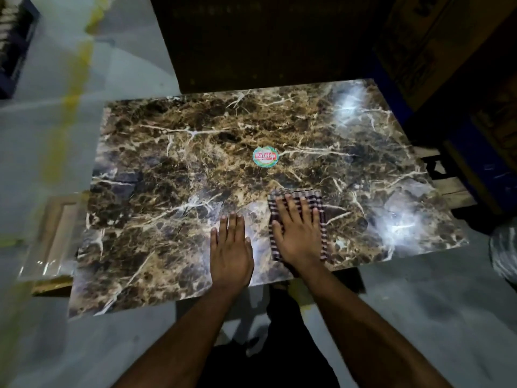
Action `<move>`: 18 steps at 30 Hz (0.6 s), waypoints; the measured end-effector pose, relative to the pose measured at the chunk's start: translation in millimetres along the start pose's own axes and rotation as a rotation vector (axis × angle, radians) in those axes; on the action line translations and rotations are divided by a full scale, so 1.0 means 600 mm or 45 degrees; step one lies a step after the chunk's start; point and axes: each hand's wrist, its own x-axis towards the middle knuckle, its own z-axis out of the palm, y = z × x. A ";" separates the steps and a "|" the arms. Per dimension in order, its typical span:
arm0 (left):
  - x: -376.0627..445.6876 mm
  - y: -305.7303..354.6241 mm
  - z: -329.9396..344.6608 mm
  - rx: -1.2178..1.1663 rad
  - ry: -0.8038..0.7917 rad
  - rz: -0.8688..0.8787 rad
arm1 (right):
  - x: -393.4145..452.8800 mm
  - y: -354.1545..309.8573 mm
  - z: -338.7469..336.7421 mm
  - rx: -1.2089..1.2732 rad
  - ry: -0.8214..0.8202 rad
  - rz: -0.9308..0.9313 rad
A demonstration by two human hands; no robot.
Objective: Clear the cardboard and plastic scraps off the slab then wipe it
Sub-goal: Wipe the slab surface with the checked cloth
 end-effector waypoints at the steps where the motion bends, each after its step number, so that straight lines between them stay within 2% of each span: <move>1: 0.005 0.007 0.003 -0.003 -0.001 -0.019 | 0.000 -0.015 0.001 0.010 -0.010 -0.041; 3: 0.018 0.021 0.007 0.023 0.018 -0.017 | -0.025 -0.014 0.002 -0.009 -0.061 -0.174; 5: 0.037 0.034 0.006 0.024 0.015 0.002 | -0.048 0.033 -0.006 -0.012 -0.077 -0.241; 8: 0.069 0.053 -0.001 0.000 -0.012 0.067 | -0.002 0.094 -0.021 -0.039 -0.023 -0.203; 13: 0.137 0.080 -0.010 -0.020 -0.012 0.082 | 0.112 0.043 -0.021 0.007 -0.039 -0.129; 18: 0.190 0.083 -0.016 -0.061 -0.008 0.044 | 0.116 0.120 -0.040 -0.080 -0.134 -0.442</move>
